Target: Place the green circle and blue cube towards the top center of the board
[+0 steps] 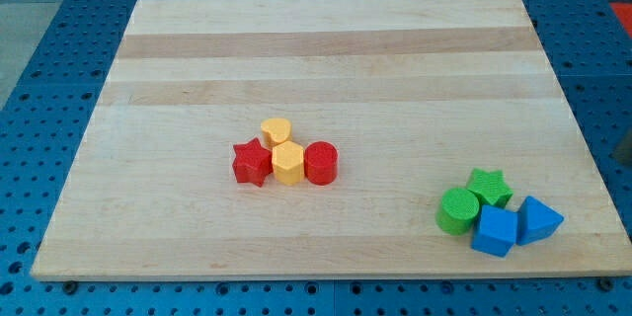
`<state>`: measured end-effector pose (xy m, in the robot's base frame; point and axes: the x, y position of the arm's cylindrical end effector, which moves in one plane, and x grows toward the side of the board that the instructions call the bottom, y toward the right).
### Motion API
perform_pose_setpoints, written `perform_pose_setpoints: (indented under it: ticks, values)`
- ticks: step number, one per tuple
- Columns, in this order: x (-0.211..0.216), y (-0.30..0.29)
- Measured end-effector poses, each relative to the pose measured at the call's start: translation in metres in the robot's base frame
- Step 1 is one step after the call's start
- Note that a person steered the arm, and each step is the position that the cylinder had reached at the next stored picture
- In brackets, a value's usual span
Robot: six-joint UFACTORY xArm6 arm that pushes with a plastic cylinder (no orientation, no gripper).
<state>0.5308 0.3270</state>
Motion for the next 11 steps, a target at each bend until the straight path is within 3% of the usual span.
perform_pose_setpoints:
  ticks: [1,2,5,7,11]
  values:
    - [0.066,-0.005]
    - [0.086,-0.035]
    - [0.084,-0.189]
    - [0.016,-0.227]
    - [-0.115,-0.223]
